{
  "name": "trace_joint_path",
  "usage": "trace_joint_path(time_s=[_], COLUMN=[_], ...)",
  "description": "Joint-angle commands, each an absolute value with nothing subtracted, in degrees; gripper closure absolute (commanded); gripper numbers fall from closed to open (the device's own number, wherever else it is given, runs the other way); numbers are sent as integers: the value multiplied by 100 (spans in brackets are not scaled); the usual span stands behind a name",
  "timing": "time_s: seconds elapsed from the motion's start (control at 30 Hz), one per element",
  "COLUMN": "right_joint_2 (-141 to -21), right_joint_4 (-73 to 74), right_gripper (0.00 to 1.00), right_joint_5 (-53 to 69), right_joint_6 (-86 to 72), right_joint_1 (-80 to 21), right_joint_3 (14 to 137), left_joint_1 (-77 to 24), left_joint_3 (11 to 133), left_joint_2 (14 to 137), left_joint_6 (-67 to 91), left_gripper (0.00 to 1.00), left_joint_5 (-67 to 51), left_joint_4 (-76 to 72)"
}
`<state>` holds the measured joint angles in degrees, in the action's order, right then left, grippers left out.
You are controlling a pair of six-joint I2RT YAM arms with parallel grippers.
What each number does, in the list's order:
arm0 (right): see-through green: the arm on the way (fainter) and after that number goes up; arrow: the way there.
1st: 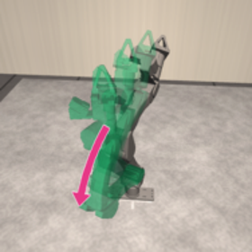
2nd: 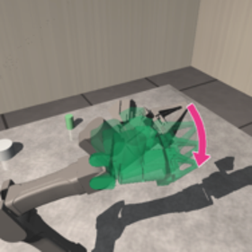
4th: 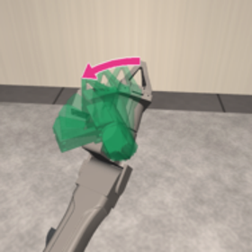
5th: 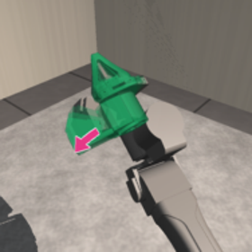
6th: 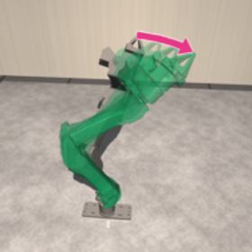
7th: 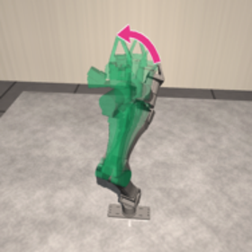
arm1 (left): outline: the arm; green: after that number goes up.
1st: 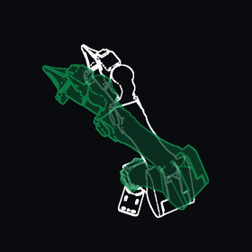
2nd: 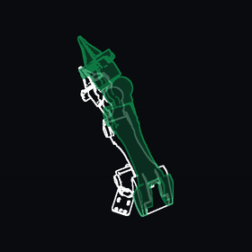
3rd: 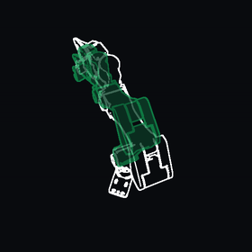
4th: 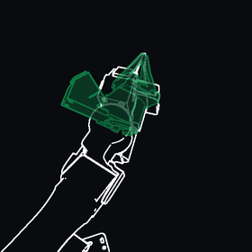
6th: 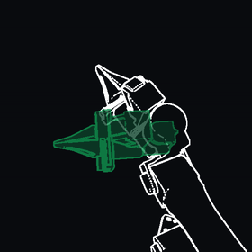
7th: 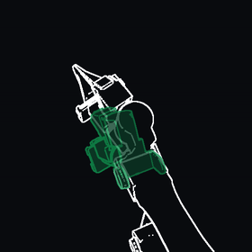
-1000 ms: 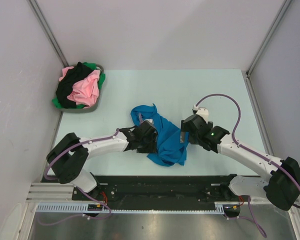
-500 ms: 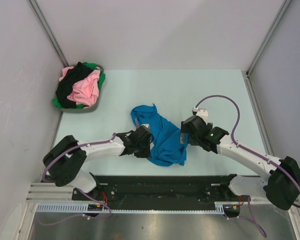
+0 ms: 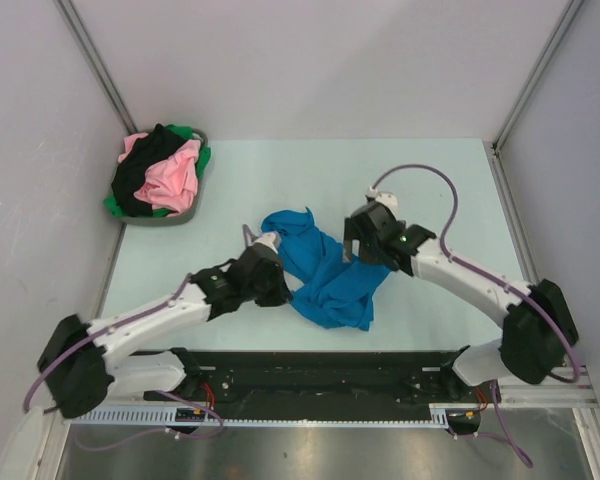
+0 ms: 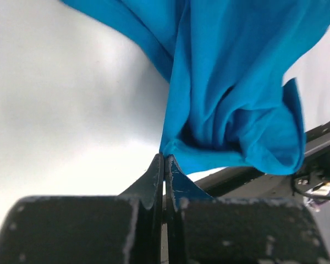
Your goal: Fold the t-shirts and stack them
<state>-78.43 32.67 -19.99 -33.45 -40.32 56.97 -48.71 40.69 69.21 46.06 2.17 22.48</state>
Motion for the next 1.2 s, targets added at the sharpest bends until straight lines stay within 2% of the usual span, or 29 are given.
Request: trace_joint_path(time_s=[0.0, 0.17, 0.37, 0.6, 0.67, 0.83, 0.87, 0.97, 1.03, 1.17], right_joint_2=[-8664, -10070, -11791, -12954, -13086, -13411, -13447, -13544, -13465, -12494], right_joint_4=[2787, 2715, 3296, 3630, 3612, 3630, 3621, 3682, 3718, 3595], right_gripper=[4, 7, 13, 27, 28, 39, 42, 100, 100, 100], right_joint_5=[-1583, -881, -422, -237, -211, -202, -220, -307, -526, -975], right_joint_6=[-2936, -2830, -2707, -2681, -2681, -2672, -2663, -2680, -2611, -2497], right_joint_1=[-3815, -3639, -3674, -3612, -3586, -3498, -3472, -3419, -3393, -3393], right_joint_3=[6933, 8435, 10359, 11354, 11399, 11522, 11522, 11680, 11742, 11742], left_joint_1=[-4396, -4175, -4131, -4052, -4026, -3885, -3876, -3823, -3762, -3543], left_joint_3=[4078, 3920, 3665, 3753, 3788, 3876, 3876, 3937, 4025, 4516], left_joint_2=[5811, 5186, 4562, 4149, 4087, 4096, 4096, 4096, 4096, 4280], left_joint_6=[4588, 4588, 4834, 4896, 4869, 4781, 4755, 4702, 4650, 4317], left_gripper=[100, 100, 100, 100, 100, 100, 100, 100, 100, 100], left_joint_5=[606, 729, 843, 967, 976, 932, 932, 949, 958, 984], left_joint_4=[3188, 3665, 3920, 4297, 4333, 4351, 4351, 4359, 4377, 4298])
